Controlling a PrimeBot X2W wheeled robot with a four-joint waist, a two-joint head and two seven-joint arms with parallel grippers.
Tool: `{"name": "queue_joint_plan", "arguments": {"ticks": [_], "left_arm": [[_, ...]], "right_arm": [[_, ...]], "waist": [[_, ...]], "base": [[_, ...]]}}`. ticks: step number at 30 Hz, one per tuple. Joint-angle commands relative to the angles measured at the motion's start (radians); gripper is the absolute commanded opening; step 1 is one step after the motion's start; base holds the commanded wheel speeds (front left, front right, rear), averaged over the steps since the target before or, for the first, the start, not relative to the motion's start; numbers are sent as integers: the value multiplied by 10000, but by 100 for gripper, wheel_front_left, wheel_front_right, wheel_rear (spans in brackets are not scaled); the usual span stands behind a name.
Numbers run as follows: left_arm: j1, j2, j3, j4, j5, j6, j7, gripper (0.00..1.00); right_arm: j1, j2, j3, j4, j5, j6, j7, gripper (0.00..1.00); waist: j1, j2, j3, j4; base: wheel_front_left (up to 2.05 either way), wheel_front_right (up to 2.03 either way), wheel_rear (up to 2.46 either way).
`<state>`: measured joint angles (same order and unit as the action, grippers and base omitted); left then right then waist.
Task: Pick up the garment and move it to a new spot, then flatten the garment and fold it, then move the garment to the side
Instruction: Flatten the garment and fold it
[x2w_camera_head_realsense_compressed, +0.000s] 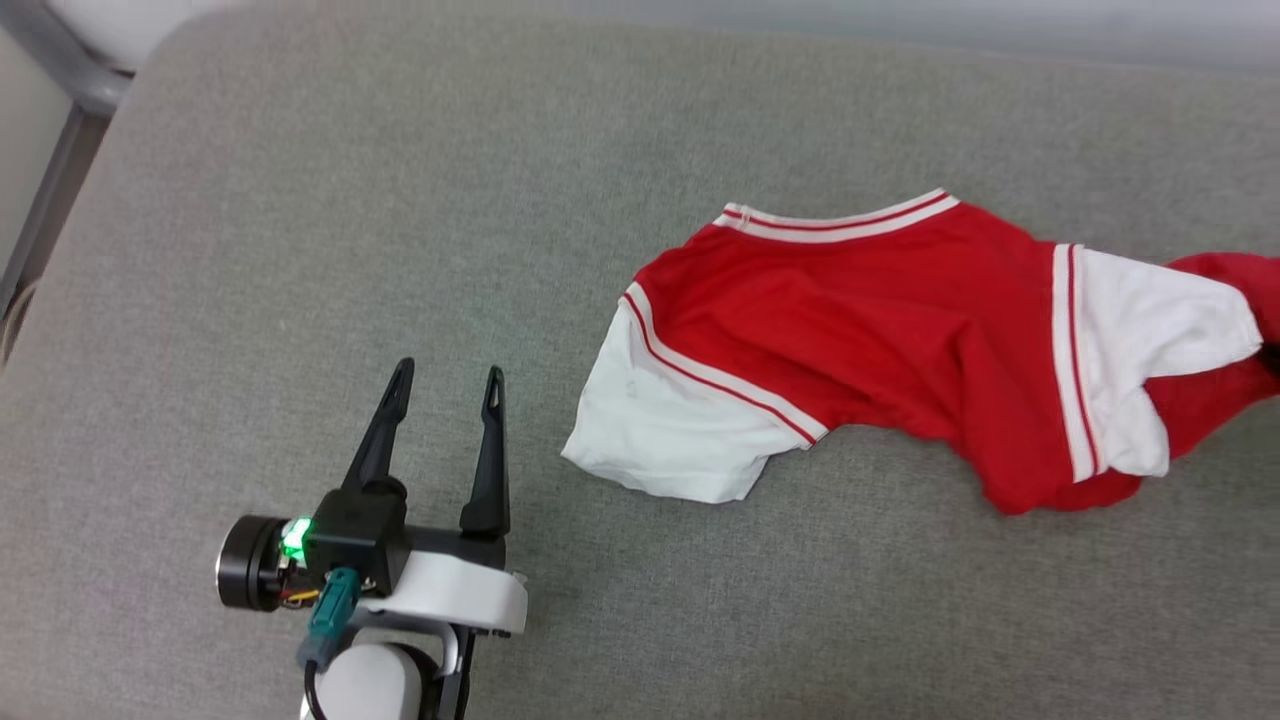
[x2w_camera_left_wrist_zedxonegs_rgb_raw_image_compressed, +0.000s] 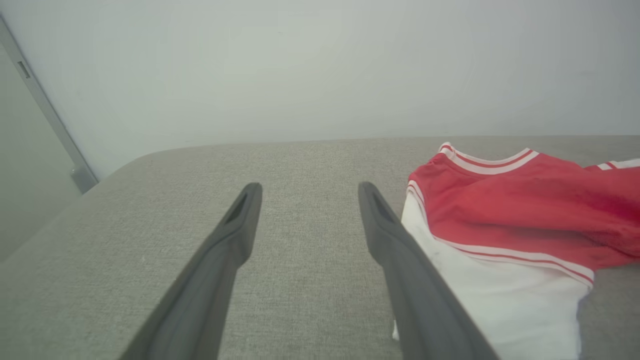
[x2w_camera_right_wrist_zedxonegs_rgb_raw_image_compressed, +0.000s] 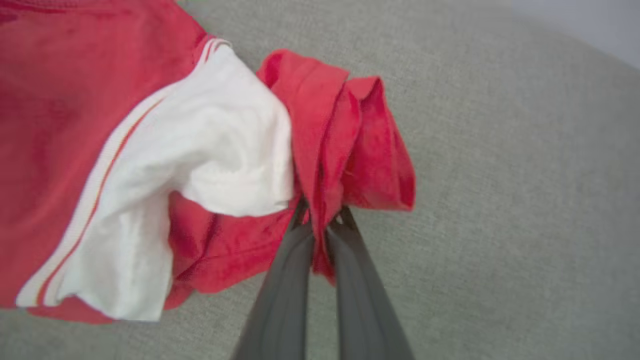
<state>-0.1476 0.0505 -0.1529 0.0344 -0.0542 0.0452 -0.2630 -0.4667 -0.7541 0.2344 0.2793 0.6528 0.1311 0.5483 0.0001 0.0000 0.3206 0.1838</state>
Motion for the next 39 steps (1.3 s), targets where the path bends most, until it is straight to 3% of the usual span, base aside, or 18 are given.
{"name": "queue_joint_plan", "arguments": {"ticks": [1, 4, 8, 16, 22, 26, 27, 28, 29, 34, 39], "left_arm": [[166, -6, 38, 27, 25, 56, -26, 100], [430, -6, 85, 49, 29, 101, -26, 100], [769, -6, 112, 59, -19, 139, -26, 100], [1022, -4, 221, 118, -5, 16, -26, 100], [1083, -5, 217, 90, 63, -39, -26, 100], [1138, -6, 229, 108, 90, -79, -26, 100], [1158, -5, 238, 122, 107, -85, -26, 100], [1186, -5, 261, 134, 137, -78, -26, 100], [1221, -5, 286, 138, 163, -91, -26, 100], [1370, 19, 421, 117, 239, -118, -26, 100], [1418, 16, 456, 45, 270, -119, -26, 100]], "right_arm": [[466, -80, -105, -350, 108, -7, -134, 0], [1391, -263, -556, -1366, 285, -9, -187, 0], [3156, 12, -1576, -2683, 352, -9, -100, 0], [6613, 1919, -3825, -4895, 9, -9, 578, 0], [8137, 3266, -4478, -4878, -50, -7, 986, 0], [8278, 3524, -4462, -3991, -272, -7, 796, 0], [8213, 3512, -4459, -3778, -410, -7, 624, 5], [8149, 3502, -4429, -3619, -478, -7, 463, 40], [8047, 3513, -4427, -3582, -515, -7, 232, 100], [7806, 3254, -4594, -4055, -637, -7, -534, 100], [7649, 2933, -5231, -5279, -689, -7, -792, 100]], "waist": [[-1, 0, -405, -181], [-1, 0, -800, -341], [-1, 0, -1190, -533], [-1, 0, -1505, -652], [-1, 0, -1557, -653], [-1, 0, -1604, -665], [-1, 0, -1630, -666], [-1, 0, -1664, -675], [-1, 0, -1711, -692], [-1, 0, -1896, -788], [-1, 0, -1962, -838]], "base": [[0, 0, 0], [0, 0, 0], [0, 0, 0], [0, 0, 0], [0, 0, 0], [0, 0, 0], [0, 0, 0], [0, 0, 0], [0, 0, 0], [0, 0, 0], [0, 0, 0]]}}
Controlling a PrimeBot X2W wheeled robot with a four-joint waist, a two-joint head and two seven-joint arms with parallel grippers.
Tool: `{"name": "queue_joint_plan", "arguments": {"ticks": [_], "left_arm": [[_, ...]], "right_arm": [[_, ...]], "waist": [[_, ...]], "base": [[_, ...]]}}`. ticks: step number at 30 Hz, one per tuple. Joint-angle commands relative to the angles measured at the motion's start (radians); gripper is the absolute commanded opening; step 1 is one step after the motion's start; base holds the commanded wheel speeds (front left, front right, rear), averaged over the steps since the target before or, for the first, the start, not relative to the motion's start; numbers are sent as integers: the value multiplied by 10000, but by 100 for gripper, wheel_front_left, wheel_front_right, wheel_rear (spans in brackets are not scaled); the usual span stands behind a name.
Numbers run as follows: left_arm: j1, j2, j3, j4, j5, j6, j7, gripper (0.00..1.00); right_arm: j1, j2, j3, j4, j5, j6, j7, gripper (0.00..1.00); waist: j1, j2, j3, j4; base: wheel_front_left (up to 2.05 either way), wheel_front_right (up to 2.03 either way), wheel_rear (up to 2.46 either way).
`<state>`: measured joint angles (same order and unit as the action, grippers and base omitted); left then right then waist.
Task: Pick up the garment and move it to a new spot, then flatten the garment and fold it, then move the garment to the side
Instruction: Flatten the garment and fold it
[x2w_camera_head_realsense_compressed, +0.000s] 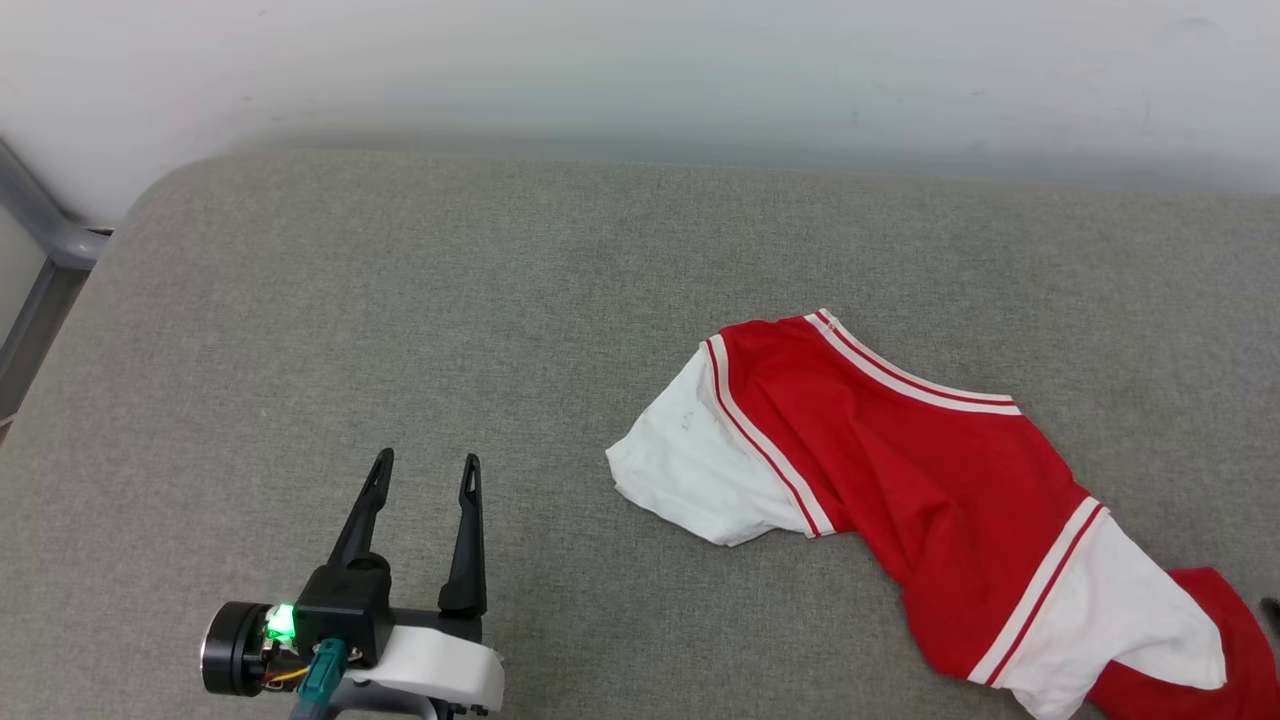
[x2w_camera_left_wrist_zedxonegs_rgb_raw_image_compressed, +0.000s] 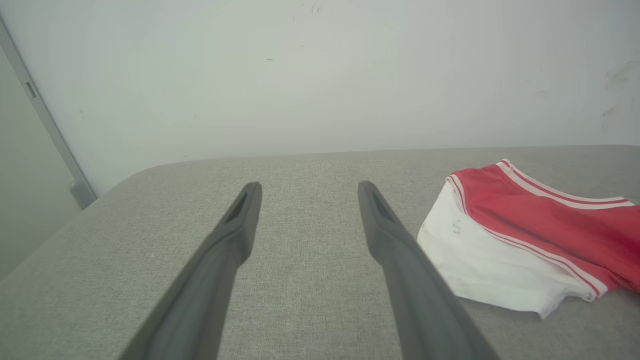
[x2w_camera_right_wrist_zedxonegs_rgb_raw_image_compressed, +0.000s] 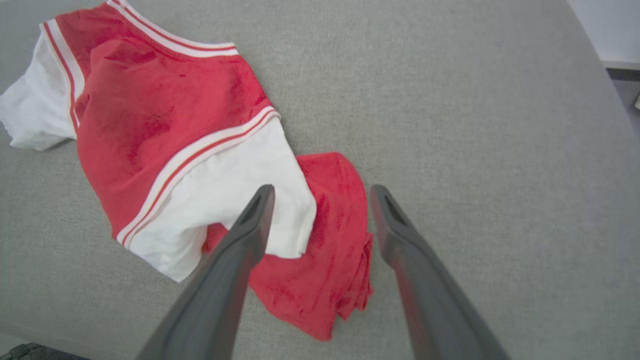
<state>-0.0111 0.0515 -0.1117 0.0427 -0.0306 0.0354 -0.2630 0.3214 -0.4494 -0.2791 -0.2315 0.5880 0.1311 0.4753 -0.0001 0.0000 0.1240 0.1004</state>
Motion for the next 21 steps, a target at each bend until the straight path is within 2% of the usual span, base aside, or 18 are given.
{"name": "queue_joint_plan", "arguments": {"ticks": [1, 6, 10, 15, 21], "left_arm": [[49, 6, 44, -59, 36, -14, -26, 100], [-142, 3, 6, -163, 43, -46, -26, 100], [-294, 2, -42, -171, 35, -62, -26, 100], [-537, -3, -143, -172, -5, -92, -26, 100], [-827, -10, -244, -141, -100, -76, -26, 100]], "right_arm": [[-317, -196, -233, -432, -64, -7, -63, 100], [-1236, -852, -454, -1199, -144, -7, 308, 100], [-2364, -1513, 114, -1104, -223, -7, 881, 100], [-3833, -2377, 1482, -246, 1, -10, 1985, 100], [-5161, -2788, 3133, 1380, 350, -7, 3235, 100]], "waist": [[1, 0, 17, -5], [1, 0, 244, 75], [1, 0, 487, 226], [1, 0, 799, 487], [1, 0, 1212, 807]], "base": [[0, 0, 0], [0, 0, 0], [0, 0, 0], [0, 0, 0], [0, 0, 0]]}}
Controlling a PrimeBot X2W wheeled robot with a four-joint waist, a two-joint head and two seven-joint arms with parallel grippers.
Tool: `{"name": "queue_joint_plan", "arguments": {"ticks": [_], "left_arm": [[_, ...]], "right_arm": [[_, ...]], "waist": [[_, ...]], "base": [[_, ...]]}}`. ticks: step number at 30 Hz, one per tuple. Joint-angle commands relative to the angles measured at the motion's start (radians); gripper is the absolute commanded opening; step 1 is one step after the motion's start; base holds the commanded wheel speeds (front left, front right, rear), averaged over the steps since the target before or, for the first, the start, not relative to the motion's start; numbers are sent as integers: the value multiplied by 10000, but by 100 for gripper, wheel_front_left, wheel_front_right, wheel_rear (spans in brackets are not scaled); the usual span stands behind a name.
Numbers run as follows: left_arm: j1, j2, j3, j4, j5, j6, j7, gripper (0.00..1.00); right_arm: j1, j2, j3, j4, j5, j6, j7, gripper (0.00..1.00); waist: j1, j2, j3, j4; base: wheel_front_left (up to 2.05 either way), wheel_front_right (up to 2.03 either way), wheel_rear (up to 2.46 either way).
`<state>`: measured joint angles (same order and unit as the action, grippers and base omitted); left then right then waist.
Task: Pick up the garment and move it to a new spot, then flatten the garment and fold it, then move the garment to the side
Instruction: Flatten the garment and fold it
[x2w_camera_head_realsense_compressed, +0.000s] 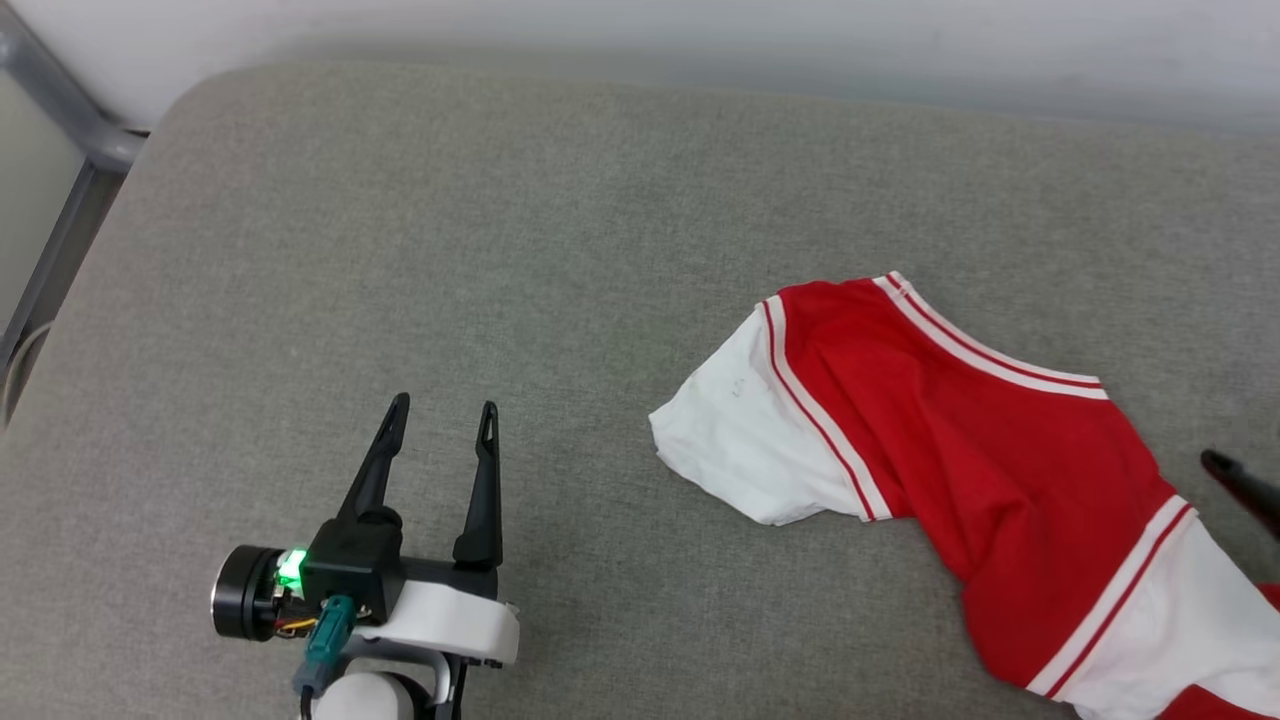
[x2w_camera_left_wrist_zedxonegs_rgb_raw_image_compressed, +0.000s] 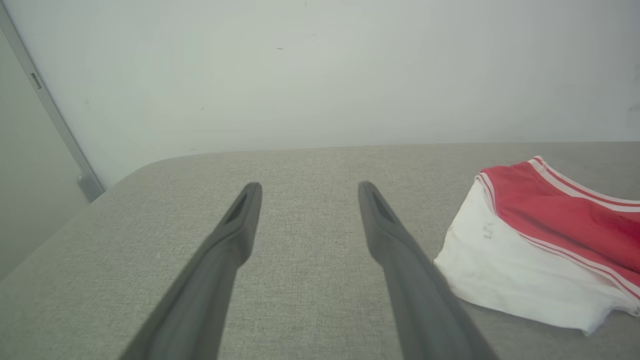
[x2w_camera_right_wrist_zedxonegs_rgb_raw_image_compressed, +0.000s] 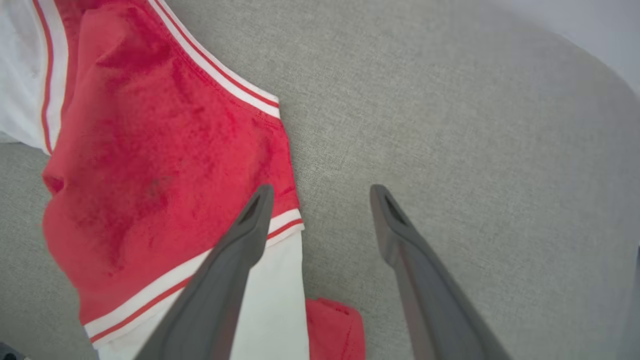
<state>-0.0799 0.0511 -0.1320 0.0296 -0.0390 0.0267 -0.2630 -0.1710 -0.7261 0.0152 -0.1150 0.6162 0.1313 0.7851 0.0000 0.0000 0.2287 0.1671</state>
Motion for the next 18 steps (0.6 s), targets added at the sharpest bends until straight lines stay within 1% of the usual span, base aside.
{"name": "queue_joint_plan", "arguments": {"ticks": [1, 4, 7, 12, 13, 14, 15, 16, 18], "left_arm": [[-179, -7, -66, -9, -38, 25, -26, 100], [-314, -8, -142, -33, -108, 98, -26, 100], [-395, -10, -258, -44, -184, 149, -26, 100], [-473, -11, -341, 2, -267, 244, -26, 100], [-473, -11, -341, 2, -267, 244, -26, 100], [-425, -10, -327, 17, -257, 278, -26, 100], [-425, -10, -327, 17, -257, 278, -26, 100], [-382, -12, -296, 17, -254, 297, -26, 100], [-311, -10, -237, 41, -236, 310, -26, 100]], "right_arm": [[-403, -49, 419, 498, 82, -11, 301, 100], [-807, -47, 1118, 1258, 123, -9, 640, 100], [-979, 85, 1739, 1971, 111, -9, 706, 100], [-776, 289, 2811, 3039, 106, -5, 470, 100], [-776, 289, 2811, 3039, 106, -5, 470, 100], [-741, 320, 3104, 3150, 229, 8, 98, 79], [-741, 320, 3104, 3150, 229, 8, 98, 79], [-834, 296, 3135, 3138, 247, 8, -133, 0], [-1062, 156, 3091, 3005, 307, 5, -590, 0]], "waist": [[0, 0, 242, 196], [0, 0, 443, 351], [0, 0, 613, 492], [0, 0, 691, 590], [0, 0, 691, 590], [0, 0, 662, 577], [0, 0, 662, 577], [0, 0, 636, 543], [0, 0, 558, 476]], "base": [[0, 0, 0], [0, 0, 0], [0, 0, 0], [0, 0, 0], [0, 0, 0], [0, 0, 0], [0, 0, 0], [0, 0, 0], [0, 0, 0]]}}
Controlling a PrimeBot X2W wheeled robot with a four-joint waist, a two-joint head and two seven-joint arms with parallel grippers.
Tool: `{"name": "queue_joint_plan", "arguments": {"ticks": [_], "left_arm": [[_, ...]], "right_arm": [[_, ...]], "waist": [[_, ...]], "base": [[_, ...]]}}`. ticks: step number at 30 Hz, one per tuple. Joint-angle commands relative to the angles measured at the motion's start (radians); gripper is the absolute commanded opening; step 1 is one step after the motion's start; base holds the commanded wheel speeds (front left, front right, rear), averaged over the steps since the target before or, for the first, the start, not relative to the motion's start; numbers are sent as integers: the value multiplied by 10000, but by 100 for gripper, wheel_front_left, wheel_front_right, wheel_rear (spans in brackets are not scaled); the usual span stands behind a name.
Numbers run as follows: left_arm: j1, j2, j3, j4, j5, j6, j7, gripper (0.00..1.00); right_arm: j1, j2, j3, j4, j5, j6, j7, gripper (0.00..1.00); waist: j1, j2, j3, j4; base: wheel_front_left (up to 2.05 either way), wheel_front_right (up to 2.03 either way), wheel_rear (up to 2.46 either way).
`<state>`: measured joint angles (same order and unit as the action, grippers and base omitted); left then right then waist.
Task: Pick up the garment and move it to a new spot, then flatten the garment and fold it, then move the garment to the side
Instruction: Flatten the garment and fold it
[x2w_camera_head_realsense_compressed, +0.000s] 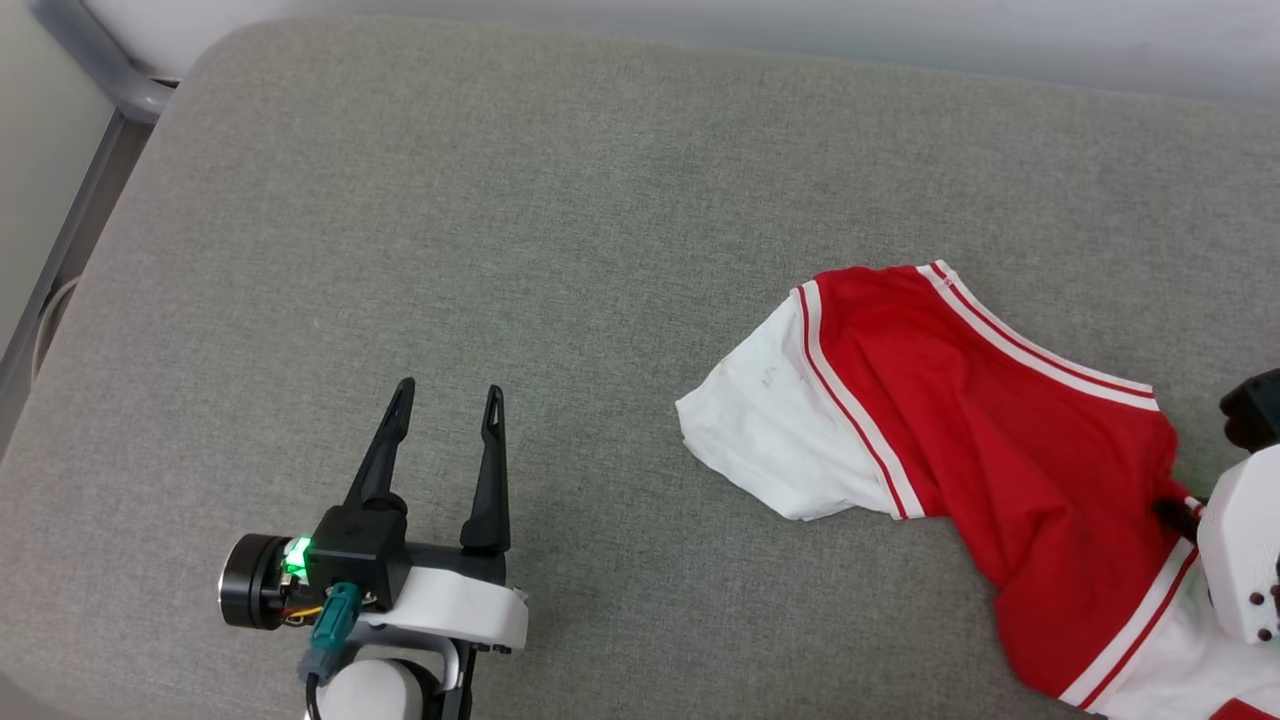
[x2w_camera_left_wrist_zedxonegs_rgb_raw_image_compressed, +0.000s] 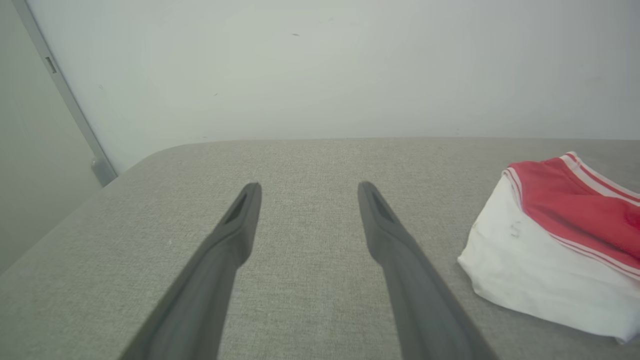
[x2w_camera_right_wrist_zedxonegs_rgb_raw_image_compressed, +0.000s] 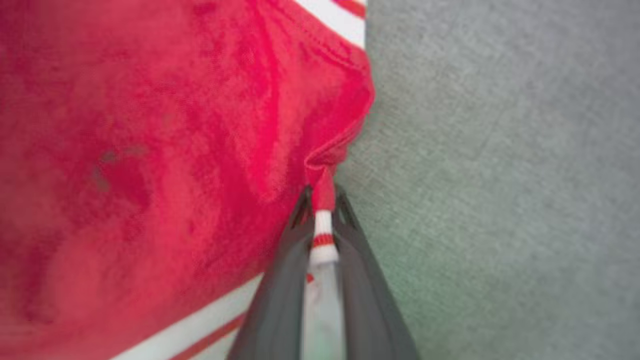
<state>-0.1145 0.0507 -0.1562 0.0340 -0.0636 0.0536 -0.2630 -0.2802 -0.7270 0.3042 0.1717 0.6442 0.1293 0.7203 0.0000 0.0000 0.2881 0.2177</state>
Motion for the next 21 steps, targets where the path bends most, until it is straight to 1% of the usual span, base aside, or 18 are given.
{"name": "queue_joint_plan", "arguments": {"ticks": [1, 4, 7, 10, 13, 15, 18, 19, 20, 21], "left_arm": [[52, -7, 32, 16, 28, 31, -26, 100], [84, -12, 69, 10, 55, 6, -26, 100], [109, -7, 40, -50, 41, 15, -26, 100], [56, -7, -6, -126, 8, -14, -26, 100], [-77, -7, -68, -162, -20, -61, -26, 100], [-173, -9, -121, -175, -55, -63, -26, 100], [-313, -9, -189, -171, -80, -80, -26, 100], [-379, -9, -213, -168, -82, -91, -26, 100], [-556, -9, -280, -169, -106, -105, -26, 100], [-612, -9, -297, -184, -123, -103, -26, 100]], "right_arm": [[-98, 55, 110, 20, 71, 13, -176, 0], [-496, -319, -296, -494, 177, 8, -685, 0], [-676, -633, -659, -994, 272, 8, -804, 0], [-999, -1120, -1037, -1383, 248, 8, -597, 0], [-1365, -1500, -1203, -1542, 198, 8, -173, 0], [-1717, -1748, -1309, -1470, 108, 8, 134, 0], [-2315, -1937, -1291, -1158, -185, 8, 572, 0], [-2565, -1934, -1244, -987, -328, 8, 694, 0], [-3313, -1761, -981, -430, -788, 8, 900, 0], [-3572, -1537, -856, -159, -913, 8, 946, 0]], "waist": [[0, 0, -81, -56], [0, 0, -167, -120], [0, 0, -154, -132], [0, 0, -9, -106], [0, 0, 210, -24], [0, 0, 388, 56], [0, 0, 678, 199], [0, 0, 779, 251], [0, 0, 1087, 400], [0, 0, 1185, 439]], "base": [[0, 0, 0], [0, 0, 0], [0, 0, 0], [0, 0, 0], [0, 0, 0], [0, 0, 0], [0, 0, 0], [0, 0, 0], [0, 0, 0], [0, 0, 0]]}}
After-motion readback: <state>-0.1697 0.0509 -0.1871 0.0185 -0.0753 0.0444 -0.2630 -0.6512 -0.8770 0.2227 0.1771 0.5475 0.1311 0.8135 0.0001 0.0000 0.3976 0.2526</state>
